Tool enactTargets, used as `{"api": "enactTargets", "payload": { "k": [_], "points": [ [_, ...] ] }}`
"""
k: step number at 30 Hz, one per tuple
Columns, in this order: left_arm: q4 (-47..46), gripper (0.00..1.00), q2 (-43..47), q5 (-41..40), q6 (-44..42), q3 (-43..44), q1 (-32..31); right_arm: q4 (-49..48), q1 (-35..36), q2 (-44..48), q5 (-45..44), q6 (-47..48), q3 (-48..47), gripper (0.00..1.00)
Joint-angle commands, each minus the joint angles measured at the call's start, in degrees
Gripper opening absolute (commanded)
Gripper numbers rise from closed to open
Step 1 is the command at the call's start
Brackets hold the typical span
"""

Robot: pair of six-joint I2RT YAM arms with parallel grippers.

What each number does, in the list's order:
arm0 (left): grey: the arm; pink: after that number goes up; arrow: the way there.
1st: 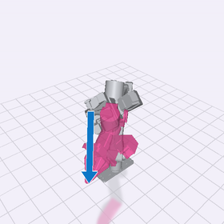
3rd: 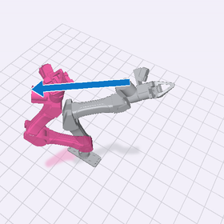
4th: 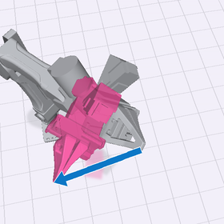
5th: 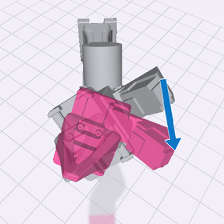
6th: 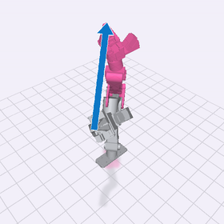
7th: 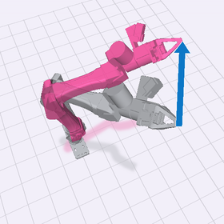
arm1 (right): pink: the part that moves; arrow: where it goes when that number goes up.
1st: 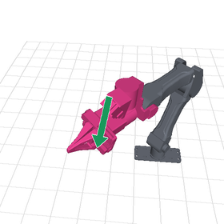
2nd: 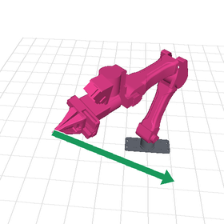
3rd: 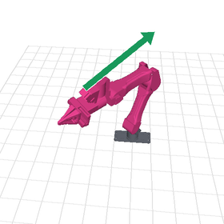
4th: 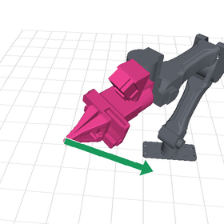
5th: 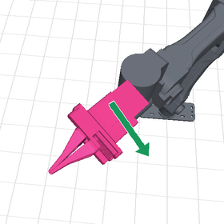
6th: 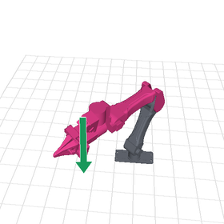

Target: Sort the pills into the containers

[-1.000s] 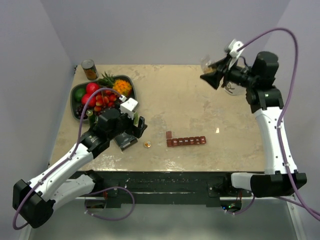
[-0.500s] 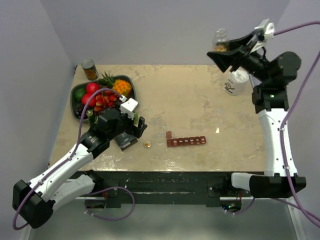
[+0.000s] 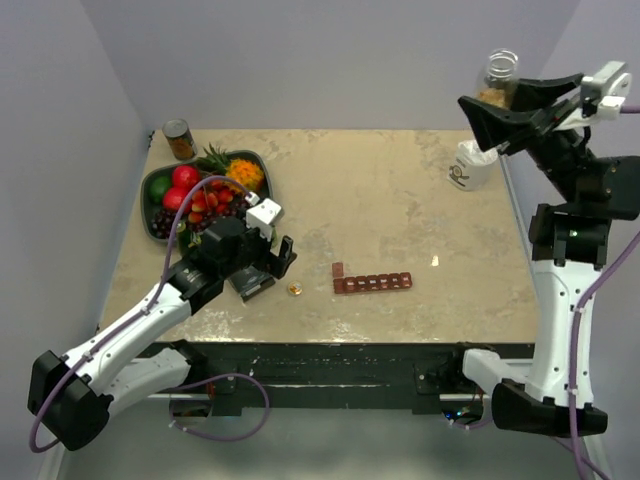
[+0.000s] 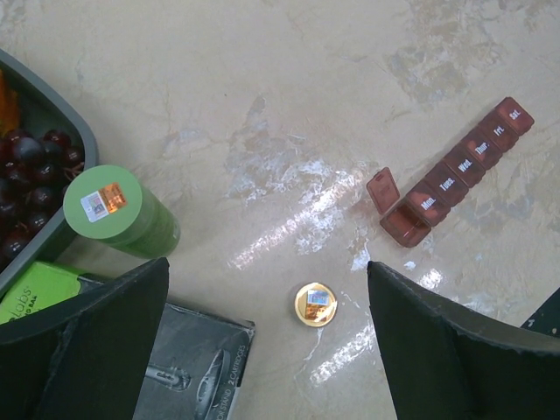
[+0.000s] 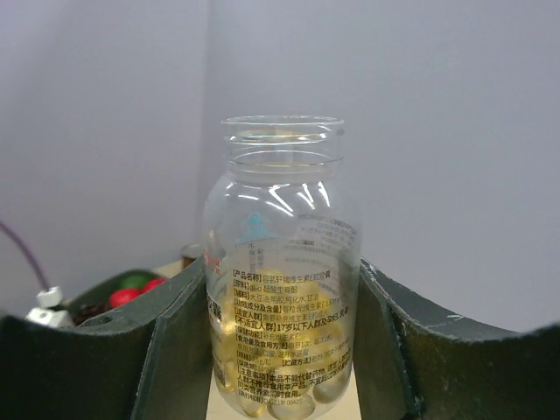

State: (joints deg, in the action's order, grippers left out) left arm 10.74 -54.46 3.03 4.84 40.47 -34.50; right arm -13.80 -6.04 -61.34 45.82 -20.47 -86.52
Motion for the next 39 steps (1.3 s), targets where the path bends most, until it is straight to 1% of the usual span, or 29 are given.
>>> {"api": "enactTargets", "payload": {
  "k": [1, 2, 3, 4, 5, 6, 7, 9, 10, 11, 12, 13, 14, 15, 16, 17, 18, 21, 28, 39],
  "points": [
    [-1.6, 0.99, -0.6, 1.5, -1.5, 0.8, 0.4, -13.1, 1.2, -0.1, 7.1, -11.3, 4.0, 0.05],
    [-1.5, 0.99, -0.2, 1.0, -1.5, 0.7, 0.3, -14.4, 4.5, 1.7, 7.3, -10.7, 7.5, 0.05],
    [-1.6, 0.99, 0.1, 0.8, -1.5, 0.6, 0.3, -10.9, 6.1, 3.4, 7.6, -1.5, 10.8, 0.06],
    [-1.8, 0.99, 1.3, 0.6, -1.3, 0.4, 0.3, -2.6, 8.8, 5.7, 7.3, 2.1, 12.2, 0.06],
    [-2.2, 0.99, 1.7, 0.2, -1.3, 0.2, 0.3, -2.0, 8.9, 6.1, 8.0, 3.2, 13.9, 0.06],
    [-2.6, 0.99, 2.3, 0.1, -1.3, 0.1, 0.4, 2.5, 8.9, 6.5, 8.6, 7.3, 16.8, 0.06],
    [-2.9, 0.99, 3.2, -0.1, -1.3, -0.1, 0.3, 6.2, 8.9, 7.1, 10.3, 11.0, 17.7, 0.06],
    [-3.4, 0.99, 3.7, -0.4, -1.3, -0.3, 0.3, 11.1, 8.9, 7.5, 14.5, 18.3, 21.7, 0.06],
    [-3.5, 0.99, 4.0, -0.5, -1.4, -0.3, 0.3, 13.6, 9.0, 7.6, 15.3, 21.0, 22.6, 0.06],
    [-3.5, 0.99, 4.1, -0.5, -1.5, -0.4, 0.3, 18.2, 9.1, 7.3, 16.8, 26.2, 23.0, 0.06],
    [-3.4, 0.99, 4.0, -0.7, -1.5, -0.4, 0.4, 25.9, 9.3, 7.0, 16.9, 34.8, 23.0, 0.06],
    [-3.1, 0.99, 3.6, -0.8, -1.6, -0.3, 0.3, 36.4, 9.7, 5.6, 16.3, 45.6, 22.5, 0.06],
    [-2.8, 0.99, 3.5, -1.0, -1.6, -0.2, 0.3, 39.4, 9.9, 4.4, 15.4, 50.8, 22.3, 0.06],
    [-2.7, 0.99, 3.3, -1.1, -1.7, -0.2, 0.3, 44.3, 10.1, 3.8, 15.0, 53.1, 22.0, 0.06],
    [-2.4, 0.99, 3.1, -1.2, -1.9, -0.1, 0.3, 47.1, 10.8, 3.2, 14.7, 55.5, 21.7, 0.05],
    [-1.9, 0.99, 3.0, -1.1, -1.9, 0.0, 0.3, 49.6, 11.1, 1.7, 14.0, 59.9, 21.0, 0.05],
    [-1.8, 0.99, 3.0, -1.3, -2.0, 0.1, 0.3, 53.1, 11.5, 1.1, 13.6, 61.1, 20.7, 0.05],
    [-1.3, 0.99, 3.0, -1.5, -2.3, -0.1, 0.3, 56.8, 12.5, -0.8, 12.7, 64.9, 20.3, 0.04],
    [-1.2, 0.99, 3.9, -2.2, -2.6, -0.7, 0.3, 57.6, 13.8, -1.1, 11.0, 67.0, 21.9, 0.04],
    [-0.8, 0.99, 4.5, -2.9, -2.8, -1.1, 0.4, 56.3, 15.0, -0.1, 10.6, 69.6, 28.3, 0.04]
  ]
}}
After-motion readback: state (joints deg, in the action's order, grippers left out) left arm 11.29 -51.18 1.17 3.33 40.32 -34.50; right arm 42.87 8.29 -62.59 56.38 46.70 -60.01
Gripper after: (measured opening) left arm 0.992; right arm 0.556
